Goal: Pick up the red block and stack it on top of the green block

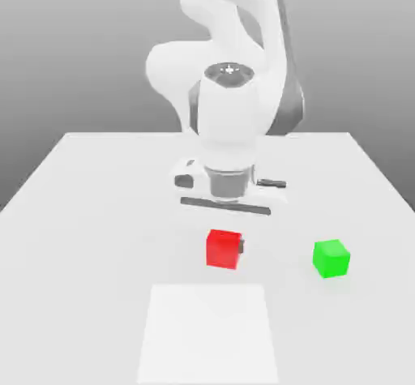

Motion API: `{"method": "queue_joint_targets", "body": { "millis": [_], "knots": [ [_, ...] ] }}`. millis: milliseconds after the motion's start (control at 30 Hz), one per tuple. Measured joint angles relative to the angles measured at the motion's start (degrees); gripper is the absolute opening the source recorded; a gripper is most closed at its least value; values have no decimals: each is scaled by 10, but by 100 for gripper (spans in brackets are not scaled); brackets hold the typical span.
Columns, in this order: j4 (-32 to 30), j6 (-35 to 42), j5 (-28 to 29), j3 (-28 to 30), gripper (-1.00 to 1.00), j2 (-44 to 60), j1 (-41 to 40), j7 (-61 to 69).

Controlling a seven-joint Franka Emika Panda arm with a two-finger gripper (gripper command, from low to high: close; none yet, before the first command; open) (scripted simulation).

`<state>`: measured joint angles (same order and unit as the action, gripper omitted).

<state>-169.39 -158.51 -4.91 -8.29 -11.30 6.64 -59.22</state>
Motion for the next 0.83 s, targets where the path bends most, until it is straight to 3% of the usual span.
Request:
{"method": "queue_joint_targets", "body": {
  "millis": [333, 667, 800, 833],
  "knots": [
    [20, 51, -52, -97, -100, -32, 197, 104],
    [29, -36, 119, -143, -100, 82, 140, -7],
    [29, -84, 126, -147, -100, 125, 131, -12],
    [28, -94, 116, -152, 100, 132, 133, -4]
  ]
}}
